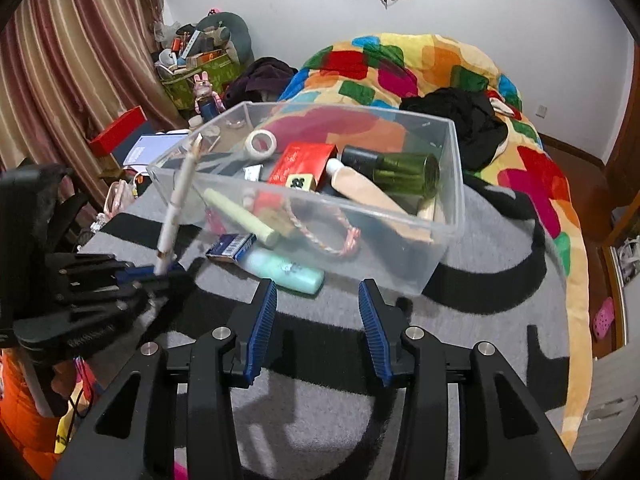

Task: Organize objects
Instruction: 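Lower the white pen into the box and open the left tool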

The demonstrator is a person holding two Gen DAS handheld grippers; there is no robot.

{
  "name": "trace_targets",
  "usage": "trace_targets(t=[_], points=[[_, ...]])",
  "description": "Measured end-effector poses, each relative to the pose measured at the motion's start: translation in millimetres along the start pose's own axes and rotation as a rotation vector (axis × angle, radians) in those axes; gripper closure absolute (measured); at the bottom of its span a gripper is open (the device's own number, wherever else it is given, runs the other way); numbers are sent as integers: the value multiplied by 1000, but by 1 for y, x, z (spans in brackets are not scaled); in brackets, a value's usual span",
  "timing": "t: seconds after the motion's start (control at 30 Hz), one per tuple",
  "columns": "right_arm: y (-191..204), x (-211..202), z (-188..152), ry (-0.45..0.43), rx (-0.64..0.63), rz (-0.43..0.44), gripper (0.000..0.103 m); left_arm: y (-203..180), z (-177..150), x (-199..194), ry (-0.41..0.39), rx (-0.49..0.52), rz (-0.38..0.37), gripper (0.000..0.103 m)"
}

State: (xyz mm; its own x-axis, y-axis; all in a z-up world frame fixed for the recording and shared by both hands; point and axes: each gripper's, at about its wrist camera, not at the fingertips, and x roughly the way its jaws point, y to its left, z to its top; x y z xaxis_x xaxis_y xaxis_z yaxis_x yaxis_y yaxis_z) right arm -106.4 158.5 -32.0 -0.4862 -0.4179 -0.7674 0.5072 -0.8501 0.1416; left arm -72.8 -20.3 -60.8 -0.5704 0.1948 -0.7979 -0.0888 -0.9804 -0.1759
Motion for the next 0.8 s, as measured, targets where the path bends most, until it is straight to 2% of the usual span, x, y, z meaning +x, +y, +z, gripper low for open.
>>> trace_targets(t=[0.23, 0.43, 0.53, 0.67, 0.8], points=[[2, 9, -4, 24, -5, 5, 64, -7, 27, -32, -82, 58, 26, 93], [6, 19, -4, 54, -18, 23, 62, -2, 63, -30, -87, 73, 56, 93], [9, 24, -2, 59, -35, 27, 53, 1, 75, -32, -98, 56, 54, 87], [15, 29, 5, 59, -68, 26, 52, 0, 74, -42, -139, 58, 67, 71], [20, 39, 12, 70, -90, 30, 52, -2, 68, -52, -165, 72, 78, 63]])
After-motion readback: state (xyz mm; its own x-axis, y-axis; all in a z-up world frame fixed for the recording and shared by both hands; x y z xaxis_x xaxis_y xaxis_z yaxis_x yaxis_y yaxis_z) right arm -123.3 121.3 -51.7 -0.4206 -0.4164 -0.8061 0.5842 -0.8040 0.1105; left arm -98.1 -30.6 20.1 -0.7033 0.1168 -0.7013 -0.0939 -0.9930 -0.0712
